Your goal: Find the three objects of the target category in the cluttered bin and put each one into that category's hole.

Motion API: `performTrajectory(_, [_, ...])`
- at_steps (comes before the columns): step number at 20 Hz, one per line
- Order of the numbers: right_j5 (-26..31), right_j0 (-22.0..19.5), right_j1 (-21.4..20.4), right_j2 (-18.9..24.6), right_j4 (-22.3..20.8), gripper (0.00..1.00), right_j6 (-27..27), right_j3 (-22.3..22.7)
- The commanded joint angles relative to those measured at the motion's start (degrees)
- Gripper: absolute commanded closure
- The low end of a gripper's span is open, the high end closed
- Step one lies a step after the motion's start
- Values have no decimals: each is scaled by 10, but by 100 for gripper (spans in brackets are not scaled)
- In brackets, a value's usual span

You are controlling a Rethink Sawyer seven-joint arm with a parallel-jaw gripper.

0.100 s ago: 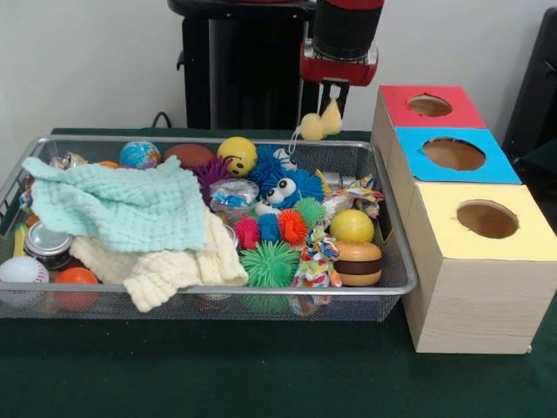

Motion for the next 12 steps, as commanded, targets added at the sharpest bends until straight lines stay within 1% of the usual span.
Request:
performTrajectory(1, [39,-12,-40,36,-14,100,50,-42])
performTrajectory(2, [43,-16,-43,41,-7,100,55,-38])
performTrajectory(3, [56,-24,-50,54,10,100,61,-28])
performTrajectory(4, [57,-32,-54,65,21,100,63,-19])
performTrajectory(5, [57,-48,-62,89,46,100,69,0])
performTrajectory(6, [55,-54,-66,100,56,100,72,10])
performTrajectory(8, [37,-78,-74,136,81,100,68,37])
performTrajectory(10, [15,-99,-77,167,97,100,61,60])
performTrajectory(12, [5,-109,-82,188,112,100,63,76])
